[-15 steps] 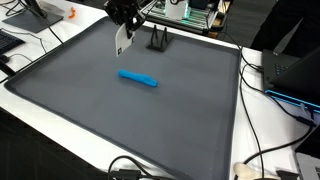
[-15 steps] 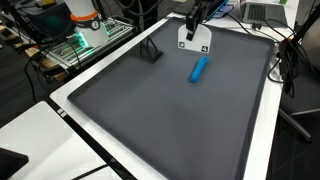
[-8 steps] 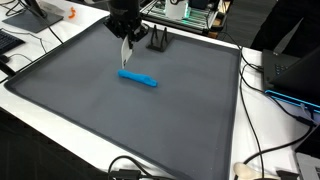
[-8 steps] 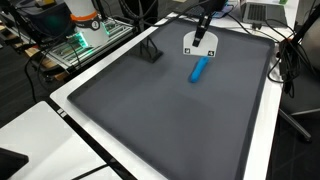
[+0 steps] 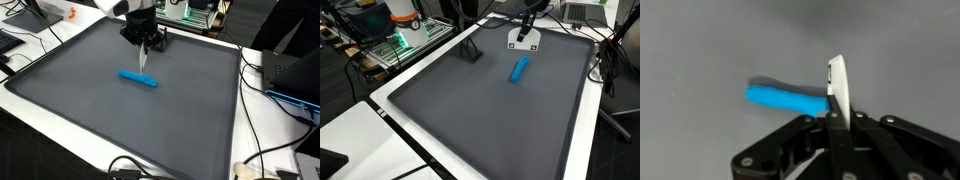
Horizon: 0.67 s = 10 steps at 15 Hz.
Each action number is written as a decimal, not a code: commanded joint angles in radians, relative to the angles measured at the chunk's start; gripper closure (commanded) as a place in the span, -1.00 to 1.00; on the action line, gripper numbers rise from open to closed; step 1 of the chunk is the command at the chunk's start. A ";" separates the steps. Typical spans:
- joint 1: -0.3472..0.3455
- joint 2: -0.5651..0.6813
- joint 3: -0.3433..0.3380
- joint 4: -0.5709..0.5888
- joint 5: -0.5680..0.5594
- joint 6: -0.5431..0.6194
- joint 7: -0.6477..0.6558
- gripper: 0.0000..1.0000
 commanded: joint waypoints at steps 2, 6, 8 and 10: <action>0.025 0.026 0.008 0.026 0.040 -0.026 0.015 0.98; 0.051 0.045 -0.005 0.017 0.011 0.007 0.063 0.98; 0.052 0.057 -0.004 0.019 0.024 0.015 0.082 0.98; 0.055 0.070 -0.007 0.024 0.025 0.023 0.106 0.98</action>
